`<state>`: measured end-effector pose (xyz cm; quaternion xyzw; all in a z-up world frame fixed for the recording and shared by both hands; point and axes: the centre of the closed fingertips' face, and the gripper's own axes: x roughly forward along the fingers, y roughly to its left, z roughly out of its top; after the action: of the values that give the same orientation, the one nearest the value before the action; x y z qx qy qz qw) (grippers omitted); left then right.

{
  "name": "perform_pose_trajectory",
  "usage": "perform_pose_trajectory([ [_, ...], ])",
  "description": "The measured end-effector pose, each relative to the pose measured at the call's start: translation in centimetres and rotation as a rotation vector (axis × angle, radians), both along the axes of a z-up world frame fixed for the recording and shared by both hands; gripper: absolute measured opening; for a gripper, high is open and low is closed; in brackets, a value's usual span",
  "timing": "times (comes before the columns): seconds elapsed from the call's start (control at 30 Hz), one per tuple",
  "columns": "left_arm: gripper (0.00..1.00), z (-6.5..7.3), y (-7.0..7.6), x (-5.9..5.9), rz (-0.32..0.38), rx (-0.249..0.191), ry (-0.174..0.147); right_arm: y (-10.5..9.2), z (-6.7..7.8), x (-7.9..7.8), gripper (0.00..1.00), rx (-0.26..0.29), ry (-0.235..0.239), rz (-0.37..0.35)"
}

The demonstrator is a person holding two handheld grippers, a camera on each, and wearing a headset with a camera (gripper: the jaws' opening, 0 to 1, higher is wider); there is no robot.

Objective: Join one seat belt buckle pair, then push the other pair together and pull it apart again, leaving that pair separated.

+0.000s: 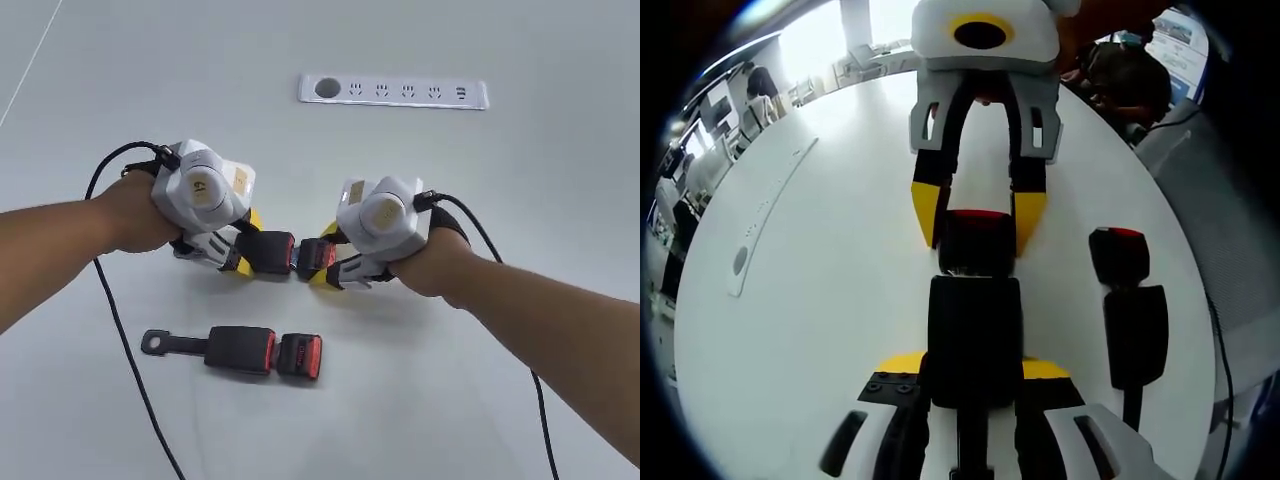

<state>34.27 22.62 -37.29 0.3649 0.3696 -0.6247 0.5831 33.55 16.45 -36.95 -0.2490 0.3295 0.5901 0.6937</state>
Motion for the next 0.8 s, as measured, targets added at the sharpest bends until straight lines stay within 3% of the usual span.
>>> perform_pose_trajectory([
  [0.33, 0.32, 0.1, -0.1, -0.1, 0.006, 0.0, 0.007, -1.7, -0.1, -0.2, 0.33, 0.001, -0.003, -0.004],
  [0.47, 0.32, 0.6, -0.4, -0.6, 0.016, 0.0, 0.012, -1.9, 0.0, -0.3, 0.34, 0.002, -0.004, 0.002],
  [0.8, 0.33, 1.4, -0.6, -1.3, -0.013, 0.014, 0.006, -5.6, 0.0, -0.5, 0.34, -0.016, -0.003, 0.014],
])
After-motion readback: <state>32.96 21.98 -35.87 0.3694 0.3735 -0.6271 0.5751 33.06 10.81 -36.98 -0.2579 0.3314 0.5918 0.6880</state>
